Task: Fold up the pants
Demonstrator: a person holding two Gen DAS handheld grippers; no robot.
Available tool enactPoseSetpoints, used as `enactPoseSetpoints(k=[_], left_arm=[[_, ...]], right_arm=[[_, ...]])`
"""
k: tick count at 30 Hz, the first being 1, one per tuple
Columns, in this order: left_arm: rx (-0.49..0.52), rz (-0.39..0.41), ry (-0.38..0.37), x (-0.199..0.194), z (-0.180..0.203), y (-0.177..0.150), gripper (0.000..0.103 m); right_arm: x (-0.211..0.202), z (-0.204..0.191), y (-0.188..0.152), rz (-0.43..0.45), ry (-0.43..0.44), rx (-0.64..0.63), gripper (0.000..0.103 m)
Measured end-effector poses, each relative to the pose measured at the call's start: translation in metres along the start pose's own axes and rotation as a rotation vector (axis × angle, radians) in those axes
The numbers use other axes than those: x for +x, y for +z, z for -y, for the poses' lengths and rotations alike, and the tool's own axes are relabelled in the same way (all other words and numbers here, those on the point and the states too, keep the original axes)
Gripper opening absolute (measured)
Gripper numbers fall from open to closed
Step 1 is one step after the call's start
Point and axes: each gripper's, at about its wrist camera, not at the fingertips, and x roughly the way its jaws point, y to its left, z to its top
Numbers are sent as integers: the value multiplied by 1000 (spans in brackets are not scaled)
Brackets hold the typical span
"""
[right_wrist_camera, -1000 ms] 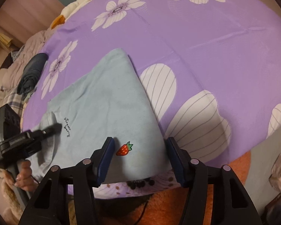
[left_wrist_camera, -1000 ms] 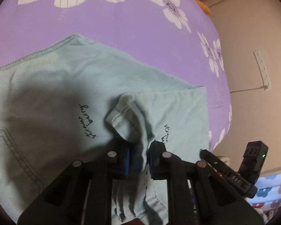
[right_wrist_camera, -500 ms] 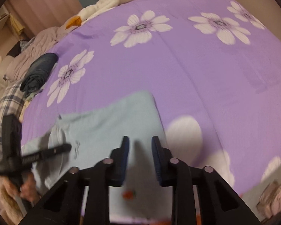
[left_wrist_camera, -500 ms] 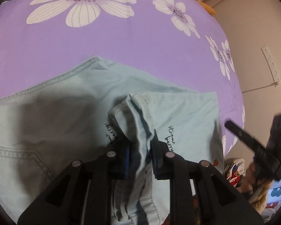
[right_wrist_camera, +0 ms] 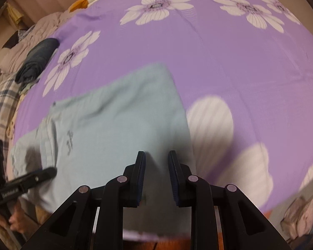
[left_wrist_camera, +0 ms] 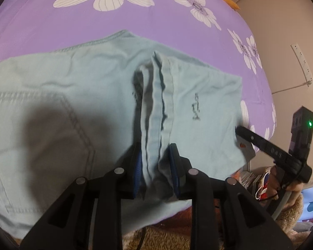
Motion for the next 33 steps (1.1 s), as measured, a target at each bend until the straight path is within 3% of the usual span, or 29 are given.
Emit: enactPoseSetpoints(k=[9,16,19,20,21,23,24,25,29,31,33], left_arm=[[-15,1,9,-2,-3,-13,27],[-60,25,-5,-19,-9,-15,29],[-67,107,36,-51,-19,-17,40],[-75,136,53,-61,-23,-17,54],[-87,175,72,-73,-29,-17,69],[-118,258,127,-100,-42,-19,83],[-135,288,154,-110,-49,-20,86],[-153,319,183,-121,-57,-22,87],[-283,415,261,-155,-105,-34,94],[-351,431,293,-161,-126,-42,94],[-424,421,305,-158,-144,-52,94]], right_arm=[[-16,3,-26,-11,-10,21,25],[-6,-5,-22,-12,-70,-9,25],[-10,-14,-19,-7,-107,-56,26],[-12,-17,-19,-2,-119,-74,26],[-16,-21,-16,11,-131,-91,29],[-21,-26,-13,34,-114,-101,43],[-25,-30,-10,52,-91,-106,55],[-30,-33,-7,70,-77,-110,63],[-48,-49,9,161,-33,-138,73],[-52,-57,13,194,-13,-145,82],[-51,-64,15,210,-9,-149,83]])
